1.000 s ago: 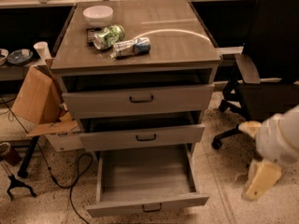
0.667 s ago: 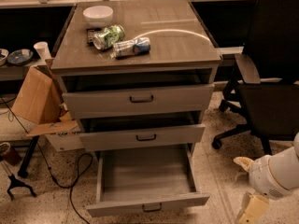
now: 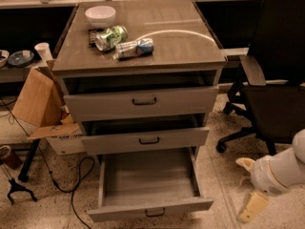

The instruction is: Close bottom drawer

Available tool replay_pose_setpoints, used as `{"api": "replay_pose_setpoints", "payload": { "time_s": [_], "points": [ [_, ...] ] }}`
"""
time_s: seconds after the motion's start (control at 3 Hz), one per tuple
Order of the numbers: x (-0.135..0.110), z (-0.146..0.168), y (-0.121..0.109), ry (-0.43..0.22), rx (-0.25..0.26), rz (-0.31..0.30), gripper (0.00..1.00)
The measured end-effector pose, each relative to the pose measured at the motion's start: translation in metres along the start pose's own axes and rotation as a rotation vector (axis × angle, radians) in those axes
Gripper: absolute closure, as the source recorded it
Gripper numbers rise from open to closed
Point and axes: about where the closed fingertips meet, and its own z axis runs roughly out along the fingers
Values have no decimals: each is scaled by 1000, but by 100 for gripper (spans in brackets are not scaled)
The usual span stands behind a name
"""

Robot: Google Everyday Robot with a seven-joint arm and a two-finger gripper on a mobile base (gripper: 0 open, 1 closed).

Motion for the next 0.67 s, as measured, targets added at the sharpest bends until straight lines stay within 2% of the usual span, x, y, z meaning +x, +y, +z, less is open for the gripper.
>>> {"api": "replay_pose_setpoints", "payload": {
  "time_s": [0.33,0.67],
  "points": [
    [36,35,-44,-34,-10,31,0],
    [87,74,-75,-69,-46,92,0]
  ]
}}
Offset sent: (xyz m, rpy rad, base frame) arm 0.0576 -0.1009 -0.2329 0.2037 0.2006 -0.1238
